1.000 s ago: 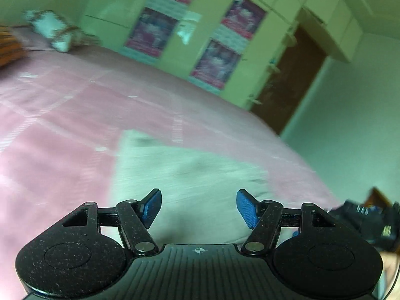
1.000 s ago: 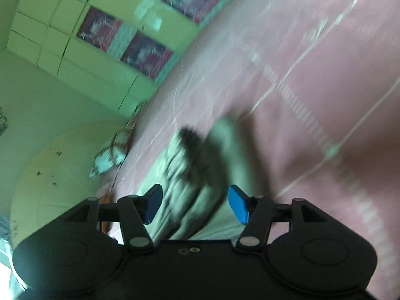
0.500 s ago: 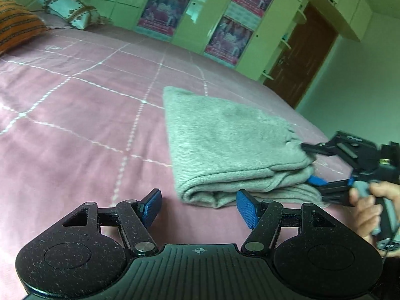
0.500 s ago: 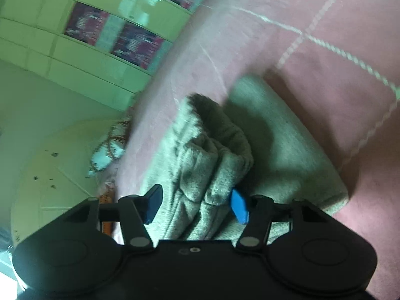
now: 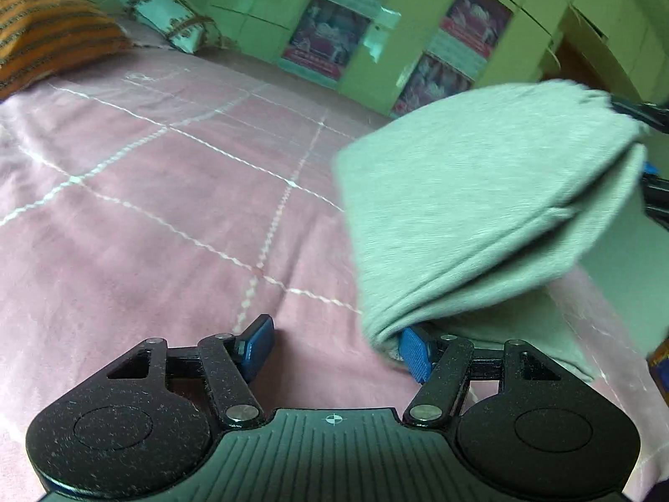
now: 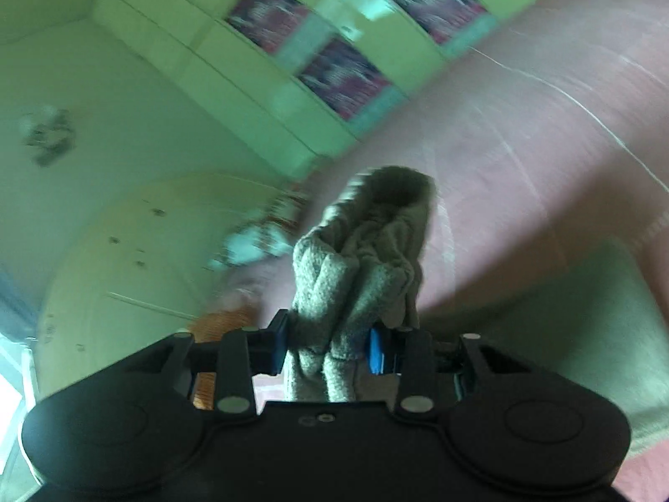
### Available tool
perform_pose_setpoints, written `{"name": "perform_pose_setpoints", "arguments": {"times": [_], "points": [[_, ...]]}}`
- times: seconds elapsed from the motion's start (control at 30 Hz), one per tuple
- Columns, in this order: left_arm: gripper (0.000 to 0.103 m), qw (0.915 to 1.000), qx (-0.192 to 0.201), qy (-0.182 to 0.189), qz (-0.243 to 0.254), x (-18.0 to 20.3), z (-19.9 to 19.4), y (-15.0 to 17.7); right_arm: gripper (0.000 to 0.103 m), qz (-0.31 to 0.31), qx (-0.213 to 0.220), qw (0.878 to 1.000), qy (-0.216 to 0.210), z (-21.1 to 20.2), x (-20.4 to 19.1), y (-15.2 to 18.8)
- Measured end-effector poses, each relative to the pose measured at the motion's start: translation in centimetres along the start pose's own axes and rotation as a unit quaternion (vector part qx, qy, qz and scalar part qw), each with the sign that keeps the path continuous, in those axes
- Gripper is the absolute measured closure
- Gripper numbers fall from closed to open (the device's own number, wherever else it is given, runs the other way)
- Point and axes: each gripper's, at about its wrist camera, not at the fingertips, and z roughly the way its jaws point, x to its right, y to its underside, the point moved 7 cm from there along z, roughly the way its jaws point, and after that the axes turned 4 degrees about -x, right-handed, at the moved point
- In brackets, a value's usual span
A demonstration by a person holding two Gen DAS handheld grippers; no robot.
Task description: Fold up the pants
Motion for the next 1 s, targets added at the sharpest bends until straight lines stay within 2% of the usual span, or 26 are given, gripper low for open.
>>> {"name": "perform_pose_setpoints", "arguments": {"times": [0.1, 0.2, 0.23, 0.27, 0.3, 0.33, 0.47, 0.53, 0.6, 0.67, 0.7, 0.73, 0.8, 0.87, 0.93, 0.97, 1.0], "points": [[0.037, 1.0000, 0.007, -0.001, 0.006, 0.6, -0.5, 0.4, 0.076, -0.018, 0.033, 0.999, 0.022, -2.4, 1.3, -0.4], [0.036, 0.9999, -0.002, -0.001, 0.011, 0.8, -0.4, 1.0, 0.076, 0.037, 0.044, 0.993, 0.102, -4.9, 9.0, 1.6], [0.036, 0.9998, -0.004, -0.007, 0.016, 0.9, -0.4, 1.1, 0.076, 0.075, 0.023, 0.987, 0.141, -4.6, 13.0, 3.2], [0.035, 0.9998, -0.006, -0.008, 0.017, 1.0, -0.3, 1.3, 0.076, 0.116, -0.023, 0.979, 0.164, -3.4, 16.3, 5.0], [0.035, 0.9998, -0.007, -0.009, 0.018, 1.1, -0.4, 1.4, 0.077, 0.140, -0.048, 0.975, 0.164, -2.8, 18.6, 6.3], [0.035, 0.9998, -0.007, -0.009, 0.016, 1.0, -0.6, 1.4, 0.077, 0.135, -0.028, 0.981, 0.139, -3.0, 19.0, 6.5], [0.035, 1.0000, -0.006, -0.003, 0.004, 0.9, -0.9, 1.4, 0.075, 0.096, -0.018, 0.985, 0.142, -2.8, 16.6, 5.7], [0.035, 1.0000, -0.005, -0.004, 0.006, 0.9, -0.7, 1.3, 0.076, 0.054, 0.006, 0.991, 0.121, -3.8, 14.8, 4.7], [0.035, 1.0000, -0.005, -0.003, 0.006, 1.0, -0.6, 1.2, 0.076, 0.027, 0.026, 0.992, 0.118, -4.1, 14.0, 4.0], [0.033, 0.9999, -0.007, -0.005, 0.014, 1.2, -0.4, 1.2, 0.076, 0.015, 0.007, 0.988, 0.155, -2.8, 15.5, 4.0], [0.033, 0.9998, -0.009, -0.005, 0.018, 1.2, -0.3, 1.3, 0.076, 0.036, -0.021, 0.983, 0.181, -2.3, 17.5, 4.4], [0.033, 0.9997, -0.011, -0.006, 0.021, 1.3, -0.3, 1.3, 0.076, 0.066, -0.039, 0.980, 0.182, -2.0, 18.8, 5.1], [0.033, 0.9997, -0.017, -0.005, 0.017, 1.1, -0.8, 1.2, 0.074, 0.083, -0.031, 0.984, 0.156, -2.9, 19.0, 5.1], [0.033, 0.9998, -0.021, -0.003, 0.004, 0.8, -2.0, 1.0, 0.069, 0.085, -0.031, 0.984, 0.156, -4.1, 18.7, 5.1], [0.033, 0.9998, -0.004, -0.013, -0.015, -0.1, -3.4, 0.5, 0.063, 0.074, -0.019, 0.986, 0.151, -6.1, 18.0, 4.9], [0.033, 0.9995, 0.008, -0.014, -0.026, -0.5, -4.2, 0.0, 0.063, 0.053, -0.013, 0.986, 0.155, -6.8, 17.4, 4.9], [0.033, 0.9991, 0.022, -0.015, -0.032, -0.7, -4.6, -0.8, 0.068, 0.034, -0.003, 0.985, 0.167, -7.6, 17.0, 4.8]]}}
